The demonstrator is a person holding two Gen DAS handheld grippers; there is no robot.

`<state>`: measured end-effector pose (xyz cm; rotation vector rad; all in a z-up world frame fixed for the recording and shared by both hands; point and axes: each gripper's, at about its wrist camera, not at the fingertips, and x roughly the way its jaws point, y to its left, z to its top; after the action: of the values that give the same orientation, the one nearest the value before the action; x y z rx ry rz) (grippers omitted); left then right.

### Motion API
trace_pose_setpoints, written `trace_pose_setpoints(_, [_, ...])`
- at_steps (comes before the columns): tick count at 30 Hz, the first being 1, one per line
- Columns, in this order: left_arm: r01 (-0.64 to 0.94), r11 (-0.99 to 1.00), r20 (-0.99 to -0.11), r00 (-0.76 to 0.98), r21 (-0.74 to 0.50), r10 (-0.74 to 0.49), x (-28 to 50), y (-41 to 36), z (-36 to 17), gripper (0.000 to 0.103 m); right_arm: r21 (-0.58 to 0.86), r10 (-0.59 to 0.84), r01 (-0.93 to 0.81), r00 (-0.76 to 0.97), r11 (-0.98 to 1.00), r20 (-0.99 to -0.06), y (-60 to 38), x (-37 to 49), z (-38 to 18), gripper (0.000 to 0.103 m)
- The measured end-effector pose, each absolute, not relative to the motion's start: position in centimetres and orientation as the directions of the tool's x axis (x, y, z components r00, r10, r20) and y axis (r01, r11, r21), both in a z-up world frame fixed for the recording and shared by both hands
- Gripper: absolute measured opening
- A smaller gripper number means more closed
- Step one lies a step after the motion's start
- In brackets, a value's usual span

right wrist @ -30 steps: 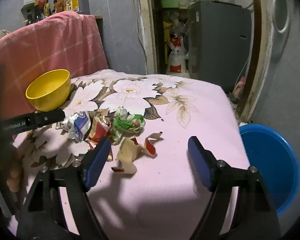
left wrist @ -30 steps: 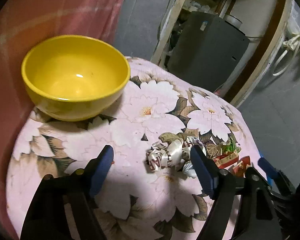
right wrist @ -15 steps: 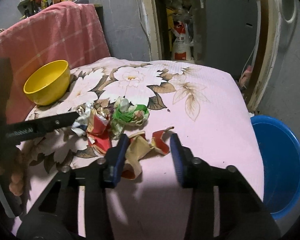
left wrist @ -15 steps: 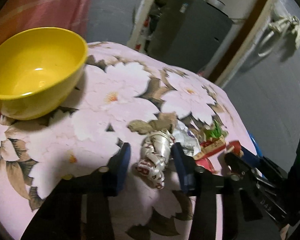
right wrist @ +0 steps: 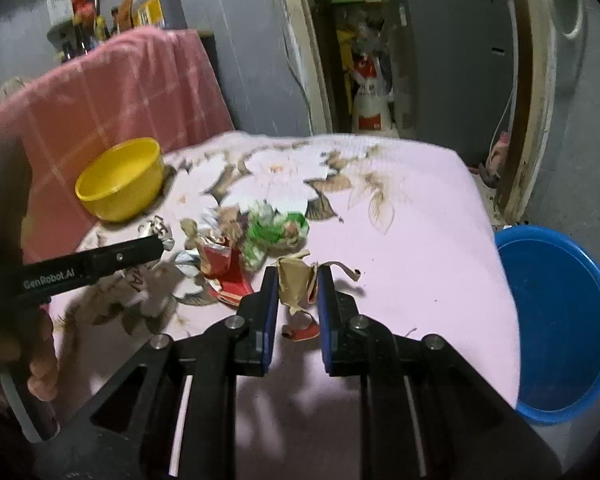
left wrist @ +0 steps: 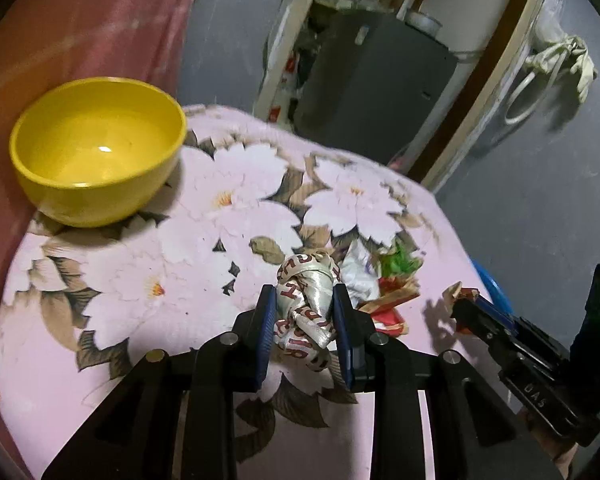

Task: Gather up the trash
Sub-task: 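Grasp the silver-red wrapper with the left tool while the right tool grasps the tan paper scrap, then carry the silver-red wrapper and tan scrap over the blue basin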

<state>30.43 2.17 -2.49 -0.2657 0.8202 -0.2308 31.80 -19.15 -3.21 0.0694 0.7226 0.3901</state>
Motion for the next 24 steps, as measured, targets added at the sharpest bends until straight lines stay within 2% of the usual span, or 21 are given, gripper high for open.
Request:
trace_pose_setpoints(6, [0.130, 0.932, -0.596, 0.737, -0.339, -0.319, 28.8, 1.1, 0.3, 0.024, 0.173, 0.366, -0.325, 0.768, 0.930, -0.525, -20.3, 29.7, -0.3, 0.026])
trace_pose_setpoints(10, [0.178, 0.928, -0.516, 0.789, -0.328, -0.334, 27.6, -0.5, 2.7, 0.024, 0.144, 0.356, -0.326, 0.833, 0.934, -0.423, -21.4, 27.9, 2.4, 0.026])
trace_pose_setpoints(19, [0.305, 0.915, -0.358, 0.850, -0.264, -0.387, 25.8, -6.1, 7.3, 0.024, 0.085, 0.301, -0.289, 0.927, 0.954, -0.223, -24.7, 23.9, 6.9, 0.026])
trace_pose_setpoints(24, [0.377, 0.901, -0.297, 0.853, -0.216, -0.428, 24.9, -9.6, 9.1, 0.024, 0.076, 0.257, -0.248, 0.955, 0.966, -0.148, -26.7, 22.5, 8.5, 0.026])
